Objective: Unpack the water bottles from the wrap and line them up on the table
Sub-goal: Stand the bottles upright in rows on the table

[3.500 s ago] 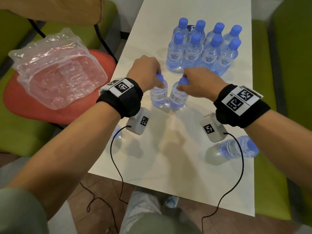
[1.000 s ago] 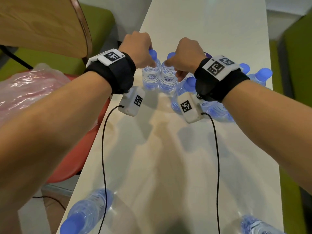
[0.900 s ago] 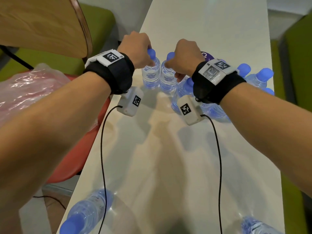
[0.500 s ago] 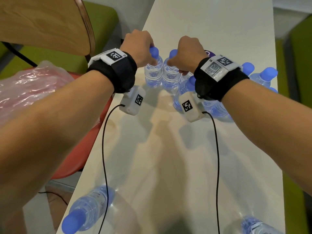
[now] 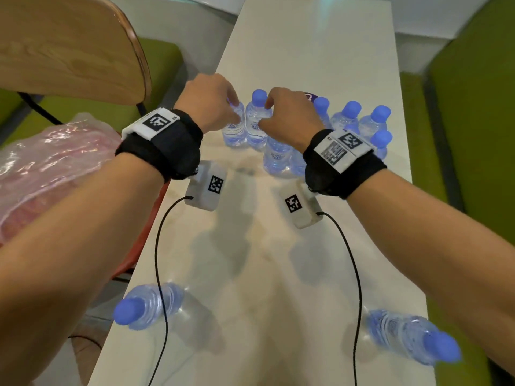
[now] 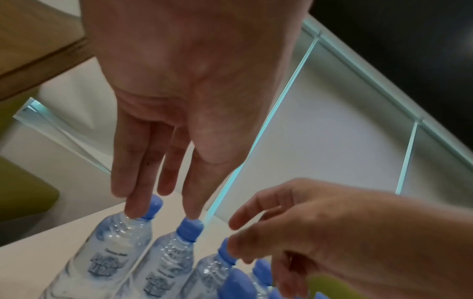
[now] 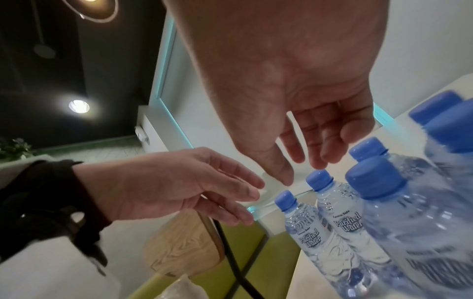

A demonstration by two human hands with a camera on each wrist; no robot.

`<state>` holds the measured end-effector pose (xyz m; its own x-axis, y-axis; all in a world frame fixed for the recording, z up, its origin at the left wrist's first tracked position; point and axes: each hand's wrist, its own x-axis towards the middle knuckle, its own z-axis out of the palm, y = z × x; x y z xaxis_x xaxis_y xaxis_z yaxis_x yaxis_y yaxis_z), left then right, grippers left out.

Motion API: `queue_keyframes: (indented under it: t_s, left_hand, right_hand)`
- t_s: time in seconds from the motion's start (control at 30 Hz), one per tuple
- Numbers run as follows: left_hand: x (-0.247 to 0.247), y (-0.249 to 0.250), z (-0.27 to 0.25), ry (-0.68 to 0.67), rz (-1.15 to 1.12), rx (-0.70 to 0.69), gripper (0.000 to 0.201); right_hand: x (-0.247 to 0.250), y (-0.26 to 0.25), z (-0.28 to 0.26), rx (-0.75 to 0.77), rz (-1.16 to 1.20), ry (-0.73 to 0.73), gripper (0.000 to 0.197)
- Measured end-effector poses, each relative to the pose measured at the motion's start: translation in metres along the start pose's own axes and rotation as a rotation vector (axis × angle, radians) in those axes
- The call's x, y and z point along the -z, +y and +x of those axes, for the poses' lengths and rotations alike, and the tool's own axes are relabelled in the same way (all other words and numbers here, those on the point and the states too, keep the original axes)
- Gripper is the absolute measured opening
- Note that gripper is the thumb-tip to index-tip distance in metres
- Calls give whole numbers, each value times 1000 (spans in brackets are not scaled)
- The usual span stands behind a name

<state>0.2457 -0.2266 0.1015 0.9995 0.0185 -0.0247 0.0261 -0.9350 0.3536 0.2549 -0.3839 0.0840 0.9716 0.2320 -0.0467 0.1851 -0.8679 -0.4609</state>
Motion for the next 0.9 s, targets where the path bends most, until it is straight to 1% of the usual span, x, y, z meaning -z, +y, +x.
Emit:
queue_keyframes:
  t_s: [0.07,0.13,0.27,0.4,0.47,0.53,0.6,0.67,0.77,0.83,0.9]
  left_hand:
    - [6,9,-28,-16,-9,-2,23]
    - [8,15,-59,-42,-19,2,22]
    - [6,18,-121,-65,-42,11,22]
    - [-3,10,-183,-104,-117,55,19]
    - [-3,-3,-211,-120,-157,95,19]
    - [0,-18,-237,-115,-145,116,21]
    - [6,-32,-260,-105,-60,123,24]
    - [9,-45,-281,-106,28,165,26]
    - [3,-64,-302,-156,139,231,37]
    - [-6,-71,-312,-183,142,252,40]
    - [-16,-76,-318,-186,141,245,40]
  right_hand:
    - [4,2,-26,-15,33,-5,29]
    - [7,5,-56,-22,76,-18,27]
    - [12,15,-123,-58,141,-42,36]
    - [16,34,-191,-117,163,-59,36]
    - [22,48,-224,-153,120,-69,35]
    - [31,65,-256,-183,57,-85,34]
    - [42,84,-283,-209,-16,-102,34]
    - [50,102,-307,-231,-116,-129,38]
    - [57,125,-335,-282,-242,-177,44]
    - [55,136,-348,-315,-283,-230,46]
    - [49,142,-357,-344,-297,-269,44]
